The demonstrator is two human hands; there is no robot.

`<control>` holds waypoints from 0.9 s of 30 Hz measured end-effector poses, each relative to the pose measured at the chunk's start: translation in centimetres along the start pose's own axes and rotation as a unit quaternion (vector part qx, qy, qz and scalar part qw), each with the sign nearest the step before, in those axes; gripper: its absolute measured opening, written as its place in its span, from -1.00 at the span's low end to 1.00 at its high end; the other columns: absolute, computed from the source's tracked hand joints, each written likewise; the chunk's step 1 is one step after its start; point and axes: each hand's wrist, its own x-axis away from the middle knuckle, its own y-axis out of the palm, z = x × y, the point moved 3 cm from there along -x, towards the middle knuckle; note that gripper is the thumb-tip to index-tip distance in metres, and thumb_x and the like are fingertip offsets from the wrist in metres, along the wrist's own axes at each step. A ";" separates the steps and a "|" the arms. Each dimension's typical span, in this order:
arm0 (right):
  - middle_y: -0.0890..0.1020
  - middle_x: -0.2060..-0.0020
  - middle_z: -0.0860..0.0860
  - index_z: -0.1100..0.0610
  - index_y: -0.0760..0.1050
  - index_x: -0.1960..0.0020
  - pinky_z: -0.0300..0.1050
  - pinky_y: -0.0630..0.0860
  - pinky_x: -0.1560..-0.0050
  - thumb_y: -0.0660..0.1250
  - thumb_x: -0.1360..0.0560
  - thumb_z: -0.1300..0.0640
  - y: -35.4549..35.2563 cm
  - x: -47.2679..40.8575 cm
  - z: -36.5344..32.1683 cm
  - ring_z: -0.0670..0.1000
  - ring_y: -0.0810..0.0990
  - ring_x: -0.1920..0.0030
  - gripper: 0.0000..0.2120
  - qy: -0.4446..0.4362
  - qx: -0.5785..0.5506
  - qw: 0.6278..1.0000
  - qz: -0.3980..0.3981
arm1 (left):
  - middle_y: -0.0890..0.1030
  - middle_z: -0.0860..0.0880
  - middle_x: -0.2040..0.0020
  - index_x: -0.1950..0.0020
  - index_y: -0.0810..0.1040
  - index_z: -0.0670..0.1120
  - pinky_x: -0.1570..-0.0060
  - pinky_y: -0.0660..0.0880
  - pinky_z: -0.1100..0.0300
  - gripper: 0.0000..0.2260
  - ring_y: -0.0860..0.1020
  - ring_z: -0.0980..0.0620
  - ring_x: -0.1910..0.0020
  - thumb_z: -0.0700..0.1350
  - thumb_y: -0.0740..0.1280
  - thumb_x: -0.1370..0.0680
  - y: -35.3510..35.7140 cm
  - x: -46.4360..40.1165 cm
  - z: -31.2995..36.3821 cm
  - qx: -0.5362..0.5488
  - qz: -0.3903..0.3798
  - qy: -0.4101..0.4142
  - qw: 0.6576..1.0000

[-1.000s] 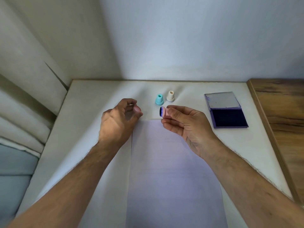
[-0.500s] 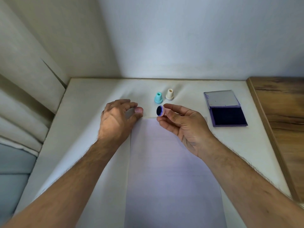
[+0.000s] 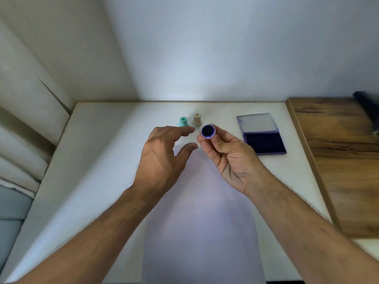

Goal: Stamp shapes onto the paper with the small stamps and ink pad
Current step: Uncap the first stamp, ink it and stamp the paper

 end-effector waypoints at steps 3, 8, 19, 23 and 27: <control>0.72 0.09 0.19 0.29 0.57 -0.06 -0.19 0.65 0.20 0.24 -0.51 0.39 -0.6 1.0 -0.5 0.07 0.73 0.11 -0.81 0.001 -0.019 1.000 -0.015 | 0.65 0.12 -0.08 -0.23 0.64 0.05 -0.01 0.45 0.22 -0.70 0.36 0.33 -0.02 -0.05 0.48 -0.50 0.6 0.5 1.0 0.018 0.002 0.009 1.000; 0.71 0.05 0.21 0.29 0.59 -0.04 -0.14 0.67 0.14 0.31 -0.37 0.38 -1.5 2.1 -1.7 0.10 0.73 0.08 -0.75 -0.012 -0.024 0.999 -0.037 | 0.68 0.12 -0.10 -0.20 0.65 0.06 -0.06 0.55 -0.07 -0.72 0.50 0.16 -0.11 -0.03 0.48 -0.50 1.4 0.6 2.6 0.016 0.004 0.012 1.000; 0.71 0.15 0.03 0.12 0.61 -0.09 -0.08 0.67 0.18 0.39 -0.49 0.29 -6.0 2.5 -6.5 0.07 0.71 0.21 -0.81 -0.288 0.375 0.851 0.228 | 0.65 0.12 -0.19 -0.26 0.60 0.15 -0.05 0.56 0.05 -0.69 0.48 0.13 -0.18 0.03 0.44 -0.51 2.9 1.1 2.2 -0.056 -0.060 0.007 0.997; 0.70 0.04 0.03 0.10 0.62 -0.12 0.01 0.66 0.08 0.36 -0.52 0.20 -6.4 2.5 -8.4 0.03 0.67 0.05 -0.80 -0.358 0.632 0.632 0.270 | 0.65 0.07 -0.21 -0.29 0.59 0.11 -0.18 0.54 0.01 -0.63 0.56 0.02 -0.21 -0.02 0.48 -0.49 3.2 1.1 1.4 -0.074 -0.089 0.025 0.993; 0.67 -0.04 0.16 0.19 0.59 -0.20 0.01 0.62 -0.01 0.27 -0.59 0.20 -6.5 1.7 -7.8 0.10 0.62 -0.03 -0.77 -0.312 0.729 0.566 0.227 | 0.65 0.06 -0.20 -0.29 0.59 0.10 -0.20 0.53 0.03 -0.62 0.57 0.01 -0.20 -0.03 0.49 -0.48 3.3 1.2 0.7 -0.080 -0.098 0.024 0.992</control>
